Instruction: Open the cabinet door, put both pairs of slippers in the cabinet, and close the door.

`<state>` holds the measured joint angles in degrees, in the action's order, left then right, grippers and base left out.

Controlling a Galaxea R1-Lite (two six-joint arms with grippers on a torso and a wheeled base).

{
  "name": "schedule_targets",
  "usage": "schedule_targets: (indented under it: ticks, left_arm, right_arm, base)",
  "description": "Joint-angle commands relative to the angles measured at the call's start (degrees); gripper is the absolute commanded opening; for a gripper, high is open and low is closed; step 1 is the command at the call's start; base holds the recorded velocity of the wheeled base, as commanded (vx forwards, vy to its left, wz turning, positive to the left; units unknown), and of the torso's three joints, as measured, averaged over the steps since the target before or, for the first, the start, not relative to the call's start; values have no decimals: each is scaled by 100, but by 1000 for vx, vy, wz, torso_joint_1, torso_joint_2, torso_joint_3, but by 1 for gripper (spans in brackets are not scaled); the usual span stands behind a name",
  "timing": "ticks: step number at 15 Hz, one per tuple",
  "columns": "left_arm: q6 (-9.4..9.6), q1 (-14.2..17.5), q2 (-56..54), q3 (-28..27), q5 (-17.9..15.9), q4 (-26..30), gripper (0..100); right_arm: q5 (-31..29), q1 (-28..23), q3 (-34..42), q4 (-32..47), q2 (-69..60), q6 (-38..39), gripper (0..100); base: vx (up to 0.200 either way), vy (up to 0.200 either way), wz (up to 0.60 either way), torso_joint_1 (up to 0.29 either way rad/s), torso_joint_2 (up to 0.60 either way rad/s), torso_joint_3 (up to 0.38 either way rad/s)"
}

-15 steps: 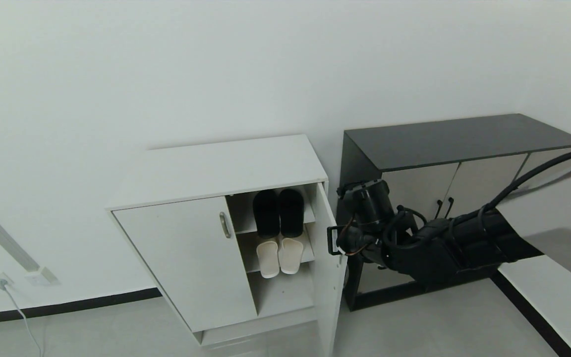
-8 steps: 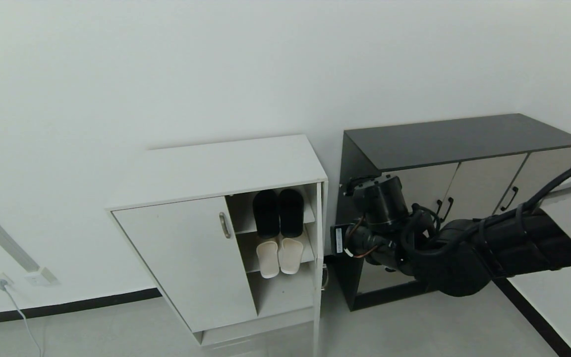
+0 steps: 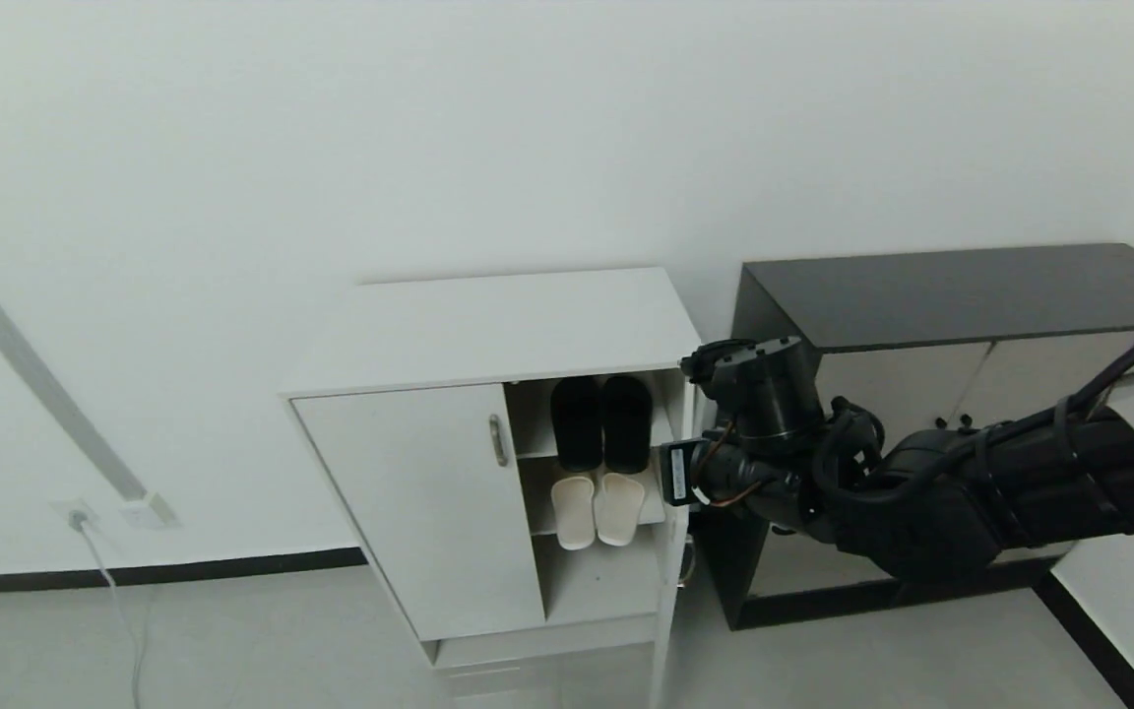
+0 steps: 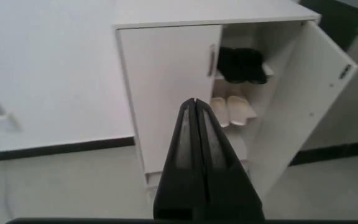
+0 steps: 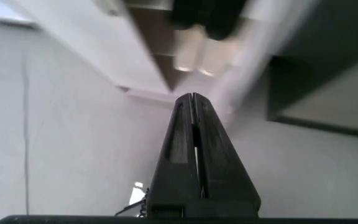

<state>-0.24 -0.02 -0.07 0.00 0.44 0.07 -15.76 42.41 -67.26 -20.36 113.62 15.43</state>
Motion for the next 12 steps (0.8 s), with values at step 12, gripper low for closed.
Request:
schedule_targets:
  ticks: [12]
  left_arm:
    - [-2, 2, 7, 0, 0, -7, 0]
  right_arm:
    - [21, -725, 1039, -153, -270, -779, 0]
  base:
    - [0, 0, 0, 0, 0, 0]
